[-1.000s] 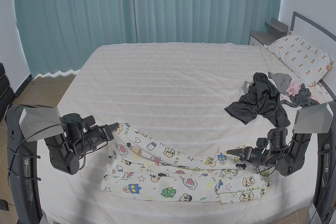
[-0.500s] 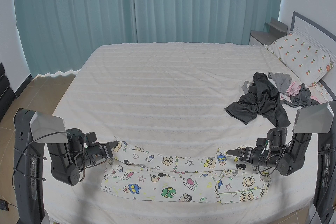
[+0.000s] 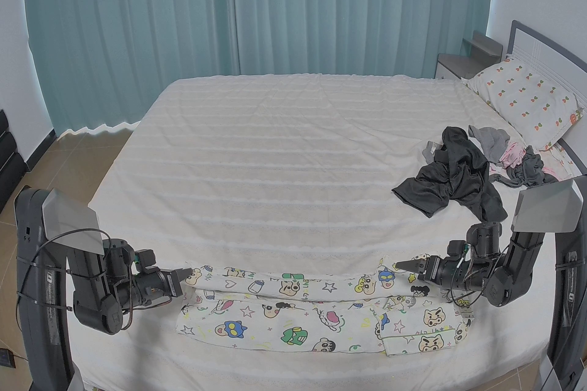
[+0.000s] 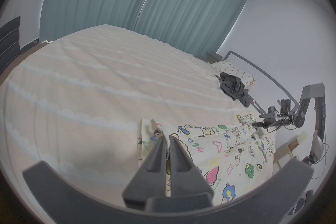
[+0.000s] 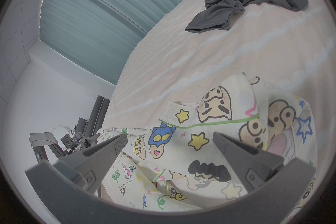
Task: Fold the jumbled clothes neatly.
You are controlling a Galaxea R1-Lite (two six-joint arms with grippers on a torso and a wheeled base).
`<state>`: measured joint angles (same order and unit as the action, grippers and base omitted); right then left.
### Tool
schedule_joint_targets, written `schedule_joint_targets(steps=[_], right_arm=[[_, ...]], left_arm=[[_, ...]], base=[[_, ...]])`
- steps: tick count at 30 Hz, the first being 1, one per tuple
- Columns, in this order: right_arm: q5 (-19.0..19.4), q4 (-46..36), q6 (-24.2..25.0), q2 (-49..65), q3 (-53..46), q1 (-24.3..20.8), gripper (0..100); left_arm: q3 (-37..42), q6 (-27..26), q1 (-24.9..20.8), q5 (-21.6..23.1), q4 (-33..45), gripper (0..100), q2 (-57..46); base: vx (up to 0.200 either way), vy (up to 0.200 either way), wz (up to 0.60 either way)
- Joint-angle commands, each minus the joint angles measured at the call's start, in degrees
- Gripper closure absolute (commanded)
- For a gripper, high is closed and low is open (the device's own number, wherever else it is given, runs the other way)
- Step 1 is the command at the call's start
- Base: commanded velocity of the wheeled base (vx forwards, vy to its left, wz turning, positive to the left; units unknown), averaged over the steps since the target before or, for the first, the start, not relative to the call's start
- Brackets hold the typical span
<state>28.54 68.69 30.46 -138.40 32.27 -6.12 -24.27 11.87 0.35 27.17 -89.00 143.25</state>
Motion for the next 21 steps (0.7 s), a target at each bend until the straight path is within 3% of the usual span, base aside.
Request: schedule_joint_targets(steps=[1, 2, 3, 11, 14, 18, 21], right_arm=[[0.03, 0.04, 0.03, 0.06, -0.01, -0.03, 0], [0.03, 0.04, 0.03, 0.06, -0.01, -0.03, 0], [0.03, 0.04, 0.03, 0.06, -0.01, -0.03, 0], [0.03, 0.04, -0.23, -0.03, -0.01, -0.12, 0], [0.03, 0.04, -1.11, -0.20, -0.10, -0.12, 0], [0.03, 0.04, -1.37, -0.20, -0.10, -0.12, 0], [-0.06, 0.04, -1.46, -0.29, -0.10, -0.12, 0]], left_arm=[[0.37, 0.17, 0.00, -0.10, -1.00, 100, 1.59], [0.80, 0.17, -0.27, 0.16, -1.00, 100, 1.50], [0.89, 0.26, -0.27, 0.25, -1.00, 0, 1.50], [0.80, 1.13, 0.26, 0.34, -1.00, 0, 1.15], [-1.30, 7.02, 0.70, 0.25, -1.00, 0, -1.31], [-6.23, 20.47, -0.35, -0.19, 1.73, 0, -5.97], [-8.07, 20.56, -0.71, -0.19, 8.14, 0, -7.02]], base=[[0.000, 0.000, 0.00], [0.000, 0.000, 0.00], [0.000, 0.000, 0.00], [0.000, 0.000, 0.00], [0.000, 0.000, 0.00], [0.000, 0.000, 0.00], [0.000, 0.000, 0.00]])
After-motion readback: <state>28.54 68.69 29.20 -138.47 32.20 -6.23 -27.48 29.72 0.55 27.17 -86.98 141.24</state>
